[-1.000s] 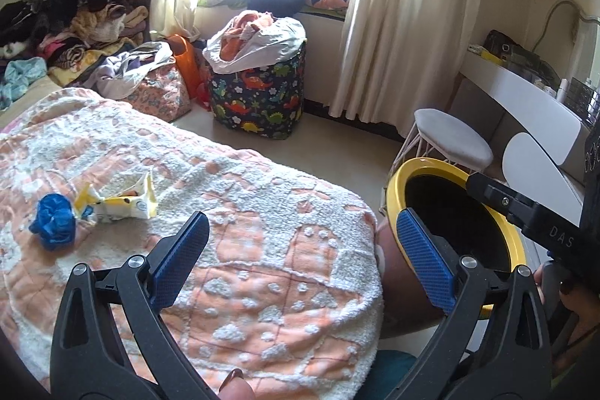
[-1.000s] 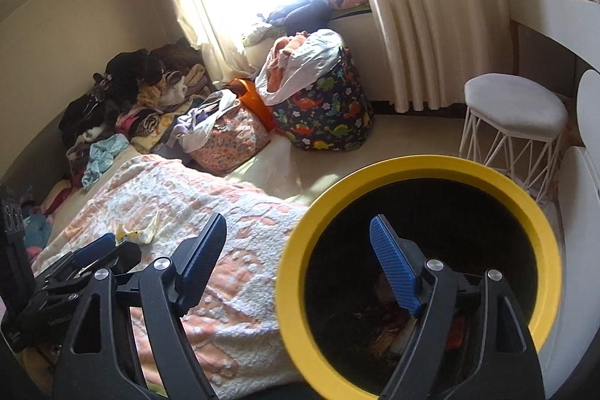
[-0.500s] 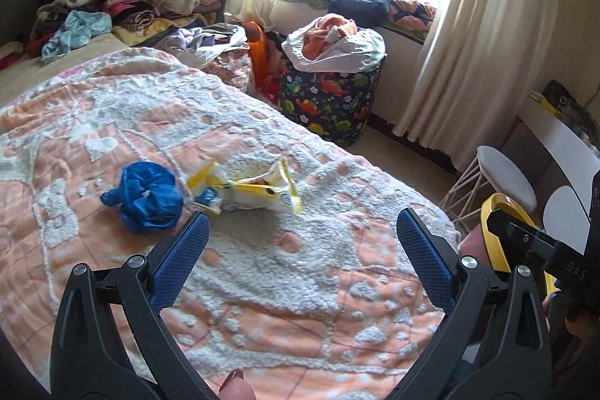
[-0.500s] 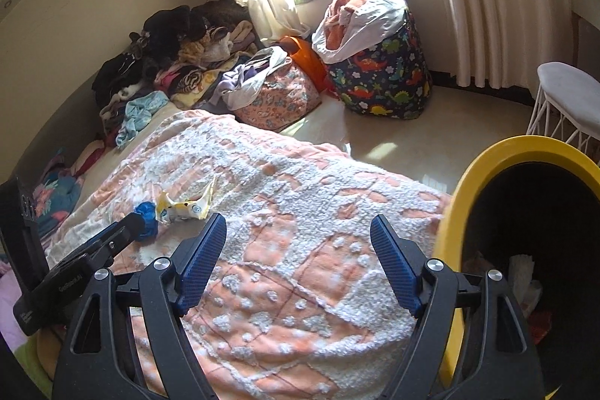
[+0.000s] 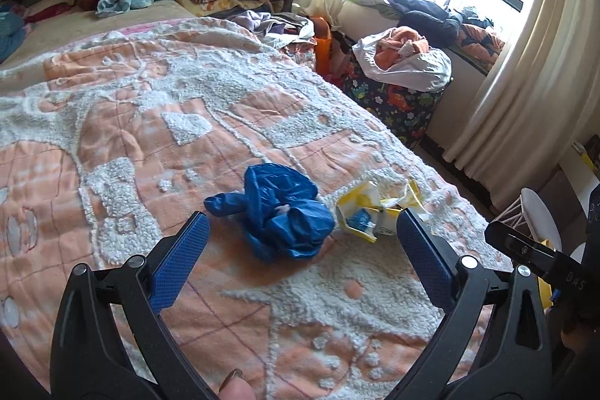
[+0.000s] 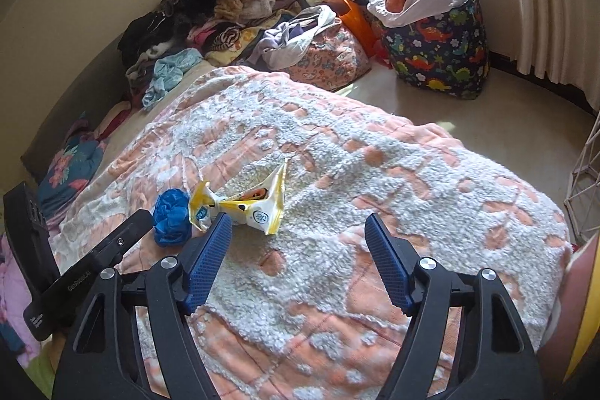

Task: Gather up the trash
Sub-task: 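Grasp the blue plastic bag with the left gripper while the right grasps the yellow wrapper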

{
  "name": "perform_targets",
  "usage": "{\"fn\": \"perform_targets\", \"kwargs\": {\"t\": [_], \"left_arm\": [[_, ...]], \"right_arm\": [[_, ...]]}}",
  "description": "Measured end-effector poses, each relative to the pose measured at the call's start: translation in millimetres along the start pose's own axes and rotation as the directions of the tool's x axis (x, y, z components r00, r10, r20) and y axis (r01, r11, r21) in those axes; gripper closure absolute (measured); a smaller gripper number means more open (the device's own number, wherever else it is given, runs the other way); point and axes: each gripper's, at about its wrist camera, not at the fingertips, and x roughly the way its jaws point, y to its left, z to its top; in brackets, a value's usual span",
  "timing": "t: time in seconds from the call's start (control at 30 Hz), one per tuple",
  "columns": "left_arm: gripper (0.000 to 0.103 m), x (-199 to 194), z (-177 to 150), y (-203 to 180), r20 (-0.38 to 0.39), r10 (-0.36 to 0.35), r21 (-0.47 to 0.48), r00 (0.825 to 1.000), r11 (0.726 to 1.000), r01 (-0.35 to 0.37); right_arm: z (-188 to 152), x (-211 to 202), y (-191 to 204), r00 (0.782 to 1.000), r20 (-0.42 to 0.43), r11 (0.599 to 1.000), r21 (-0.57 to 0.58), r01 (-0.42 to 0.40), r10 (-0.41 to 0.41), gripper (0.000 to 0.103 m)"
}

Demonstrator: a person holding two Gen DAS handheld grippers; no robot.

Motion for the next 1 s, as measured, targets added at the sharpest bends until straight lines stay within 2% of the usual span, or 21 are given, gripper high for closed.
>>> {"fn": "perform_targets", "kwargs": {"t": [0.23,0.33,0.4,0.47,0.5,0.57,0.63,0.73,0.8,0.9,1.0], "left_arm": [[0.012,19,2,22,-0.043,-0.023,-0.098,0.999,0.995,0.019],[0.02,25,0,25,-0.056,-0.037,-0.116,0.998,0.993,0.03],[0.027,27,-1,26,-0.058,-0.044,-0.123,0.997,0.992,0.036],[0.031,30,-1,26,-0.06,-0.047,-0.131,0.997,0.991,0.038],[0.034,31,-1,26,-0.06,-0.049,-0.134,0.997,0.99,0.041],[0.039,33,-2,25,-0.064,-0.055,-0.137,0.996,0.99,0.046],[0.046,35,-2,23,-0.068,-0.059,-0.135,0.996,0.99,0.049],[0.061,37,-1,20,-0.077,-0.075,-0.138,0.994,0.988,0.063],[0.078,38,-2,16,-0.088,-0.081,-0.134,0.993,0.989,0.068],[0.087,36,-4,7,-0.098,-0.096,-0.111,0.991,0.99,0.084],[0.09,32,-7,-5,-0.102,-0.116,-0.082,0.988,0.991,0.107]], "right_arm": [[9,43,12,0.997,-0.075,1.0,0.002,-0.015,0.015,0.05],[13,56,10,0.995,-0.093,0.999,0.028,-0.028,0.031,0.052],[13,65,8,0.991,-0.114,0.996,0.056,-0.065,0.071,0.057],[11,75,6,0.983,-0.144,0.991,0.082,-0.104,0.115,0.068],[10,78,7,0.98,-0.154,0.99,0.082,-0.113,0.125,0.07],[6,75,11,0.98,-0.147,0.989,0.067,-0.128,0.137,0.084],[2,67,12,0.98,-0.133,0.988,0.063,-0.139,0.147,0.09],[-4,49,11,0.985,-0.102,0.989,0.063,-0.134,0.14,0.092],[-9,34,11,0.99,-0.077,0.993,0.034,-0.114,0.117,0.092],[-17,13,11,0.996,-0.039,0.997,-0.012,-0.076,0.075,0.092],[-24,-7,2,0.998,-0.01,0.998,-0.001,-0.057,0.057,0.092]]}}
